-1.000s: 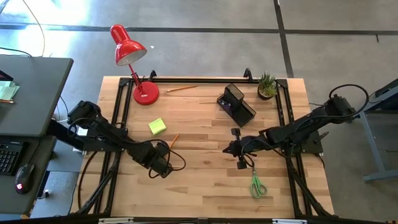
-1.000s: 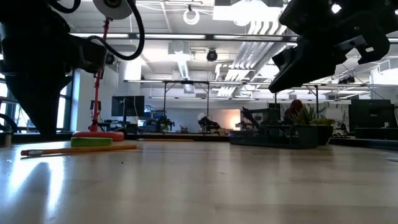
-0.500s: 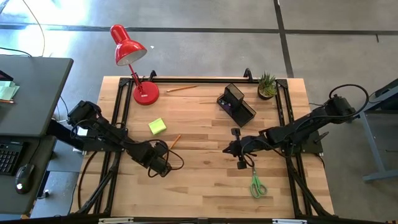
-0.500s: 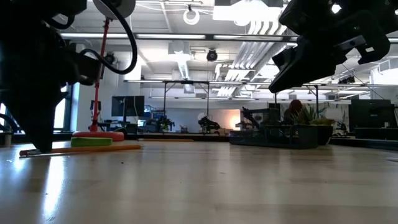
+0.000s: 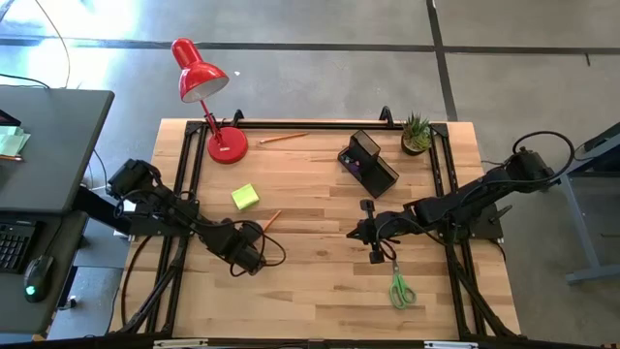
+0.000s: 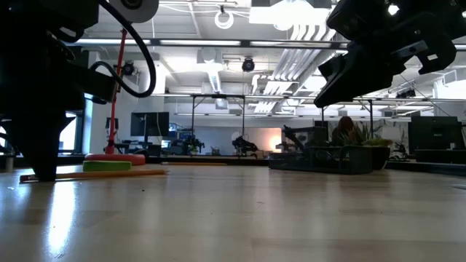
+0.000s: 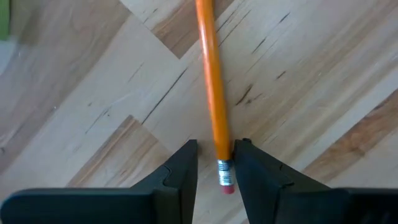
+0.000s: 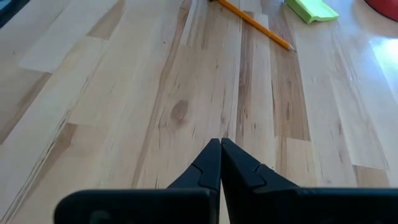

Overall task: Pick and place office supplies into organizer
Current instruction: Put the bottom yellow pencil into the black desk organizer

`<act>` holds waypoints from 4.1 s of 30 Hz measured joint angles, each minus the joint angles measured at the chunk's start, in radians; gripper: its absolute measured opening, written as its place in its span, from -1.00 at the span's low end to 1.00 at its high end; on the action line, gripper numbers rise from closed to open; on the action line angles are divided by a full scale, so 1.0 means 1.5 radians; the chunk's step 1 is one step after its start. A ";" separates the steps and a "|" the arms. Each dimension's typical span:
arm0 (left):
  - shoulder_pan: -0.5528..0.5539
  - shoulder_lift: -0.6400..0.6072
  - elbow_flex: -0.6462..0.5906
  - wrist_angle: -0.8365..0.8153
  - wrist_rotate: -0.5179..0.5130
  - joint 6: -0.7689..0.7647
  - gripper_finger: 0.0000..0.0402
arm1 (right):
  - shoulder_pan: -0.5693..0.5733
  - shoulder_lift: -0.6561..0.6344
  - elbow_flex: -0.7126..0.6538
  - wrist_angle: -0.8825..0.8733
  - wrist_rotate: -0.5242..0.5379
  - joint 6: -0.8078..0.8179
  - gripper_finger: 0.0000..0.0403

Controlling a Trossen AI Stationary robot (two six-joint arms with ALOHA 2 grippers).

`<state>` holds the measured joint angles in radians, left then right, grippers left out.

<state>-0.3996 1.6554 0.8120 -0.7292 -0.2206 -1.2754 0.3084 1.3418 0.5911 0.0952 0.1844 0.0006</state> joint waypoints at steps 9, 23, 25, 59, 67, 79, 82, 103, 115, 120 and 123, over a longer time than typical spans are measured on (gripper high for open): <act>0.000 0.004 -0.001 -0.006 0.004 0.033 -0.82 | 0.000 0.000 0.000 0.000 0.000 0.000 -1.00; 0.000 -0.004 0.016 -0.016 0.007 0.085 -0.90 | 0.000 0.000 0.000 0.000 0.001 -0.005 -1.00; 0.000 -0.005 0.032 -0.009 0.004 0.111 -0.96 | 0.000 0.000 0.000 0.001 0.002 -0.005 -1.00; 0.050 -0.009 0.289 -0.093 -0.384 0.624 -0.99 | 0.149 0.072 0.144 0.070 0.492 -0.289 -0.31; 0.098 -0.009 0.289 -0.102 -0.274 0.535 -0.99 | 0.182 0.074 0.203 0.059 0.467 -0.304 -0.33; 0.131 -0.009 0.305 -0.026 -0.118 0.478 -0.99 | 0.109 0.233 0.204 0.063 0.475 -0.478 -0.44; 0.131 -0.009 0.305 -0.031 -0.112 0.466 -0.99 | 0.130 0.266 0.204 0.122 0.522 -0.540 -0.48; 0.131 0.021 0.304 0.003 -0.095 0.434 -0.99 | 0.104 0.296 0.204 0.273 0.487 -0.720 -0.36; 0.131 0.021 0.304 0.020 -0.071 0.434 -0.99 | 0.060 0.296 0.204 0.273 0.478 -0.620 -0.35; 0.131 0.021 0.304 0.015 -0.068 0.436 -0.99 | 0.065 0.296 0.203 0.263 0.444 -0.614 -0.60; 0.129 0.021 0.304 0.015 -0.069 0.436 -0.99 | 0.065 0.296 0.203 0.234 0.418 -0.599 -0.78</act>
<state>-0.2057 1.6867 1.2686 -0.7074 -0.3238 -0.6216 0.4065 1.7863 0.8951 0.4463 0.8112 -0.8973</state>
